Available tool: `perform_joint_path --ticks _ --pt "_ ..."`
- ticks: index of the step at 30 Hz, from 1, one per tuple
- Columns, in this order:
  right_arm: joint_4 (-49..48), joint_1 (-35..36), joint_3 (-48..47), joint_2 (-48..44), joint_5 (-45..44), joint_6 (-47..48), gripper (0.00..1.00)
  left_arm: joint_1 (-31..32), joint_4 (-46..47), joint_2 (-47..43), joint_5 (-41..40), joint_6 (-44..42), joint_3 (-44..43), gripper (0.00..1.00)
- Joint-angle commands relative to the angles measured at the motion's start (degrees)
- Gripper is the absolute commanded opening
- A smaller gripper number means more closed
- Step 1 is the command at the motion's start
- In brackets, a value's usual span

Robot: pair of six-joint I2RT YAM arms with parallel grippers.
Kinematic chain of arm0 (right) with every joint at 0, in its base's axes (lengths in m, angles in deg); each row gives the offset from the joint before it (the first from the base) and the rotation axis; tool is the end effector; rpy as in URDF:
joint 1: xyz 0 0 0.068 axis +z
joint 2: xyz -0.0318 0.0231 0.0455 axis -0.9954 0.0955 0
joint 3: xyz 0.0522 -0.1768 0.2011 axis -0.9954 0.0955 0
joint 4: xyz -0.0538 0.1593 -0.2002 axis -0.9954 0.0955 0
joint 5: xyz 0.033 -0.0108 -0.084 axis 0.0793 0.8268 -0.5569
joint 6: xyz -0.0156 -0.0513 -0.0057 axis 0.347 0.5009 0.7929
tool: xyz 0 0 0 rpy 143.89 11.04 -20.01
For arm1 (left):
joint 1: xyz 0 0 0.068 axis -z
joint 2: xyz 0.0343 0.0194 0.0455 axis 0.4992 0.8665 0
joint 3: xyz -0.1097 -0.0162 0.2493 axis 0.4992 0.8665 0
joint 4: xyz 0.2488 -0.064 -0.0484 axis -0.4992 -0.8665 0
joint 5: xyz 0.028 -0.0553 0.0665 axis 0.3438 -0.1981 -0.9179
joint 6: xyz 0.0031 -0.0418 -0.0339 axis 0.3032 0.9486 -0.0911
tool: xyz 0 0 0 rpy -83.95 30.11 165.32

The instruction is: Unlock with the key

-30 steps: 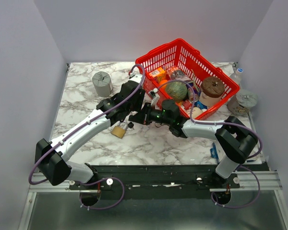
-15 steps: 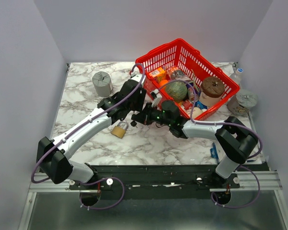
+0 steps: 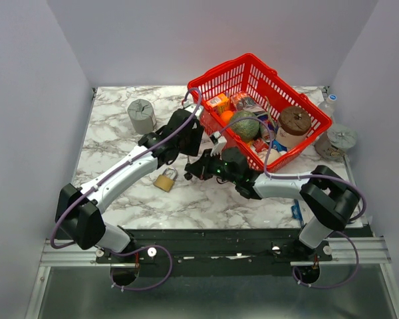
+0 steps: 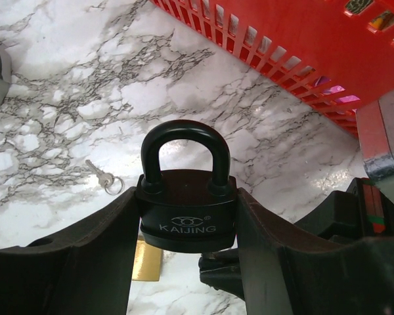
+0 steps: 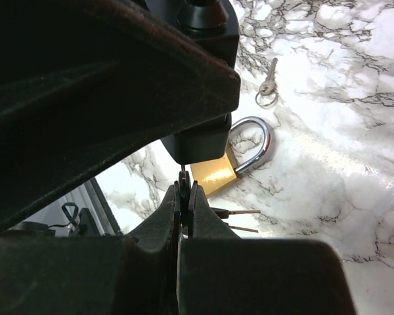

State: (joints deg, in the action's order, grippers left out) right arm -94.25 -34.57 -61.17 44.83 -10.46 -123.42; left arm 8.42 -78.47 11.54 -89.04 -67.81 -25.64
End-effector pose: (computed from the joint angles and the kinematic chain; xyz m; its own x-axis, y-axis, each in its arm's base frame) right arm 0.2223 0.2710 0.2027 -0.6403 0.2101 -0.7388 -0.5554 0.5378 0.6343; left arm 0.2545 -0.1919 0.3171 -0.6197 0.1731 -0.7655 0.3333 0.9411 -0.0570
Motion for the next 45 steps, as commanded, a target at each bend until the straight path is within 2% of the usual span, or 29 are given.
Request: perform_joint_path --ticks 1,14,35,45 --pt "-5.0 0.0 0.1 -2.9 -5.2 0.1 0.01 -1.2 0.2 -0.1 0.7 -1.8 1.4 0.00" --pt "-2.8 -0.1 -2.8 -2.1 -4.9 3.3 0.01 -1.4 0.3 0.5 5.5 -1.2 1.9 0.00" --pt "-2.6 -2.8 -3.4 2.2 -2.4 -3.9 0.01 -2.2 0.0 0.0 7.2 -0.4 1.9 0.00" --pt "-5.8 -2.8 -3.1 0.7 -3.1 4.7 0.01 -2.2 -0.1 1.2 9.2 -0.3 1.9 0.00"
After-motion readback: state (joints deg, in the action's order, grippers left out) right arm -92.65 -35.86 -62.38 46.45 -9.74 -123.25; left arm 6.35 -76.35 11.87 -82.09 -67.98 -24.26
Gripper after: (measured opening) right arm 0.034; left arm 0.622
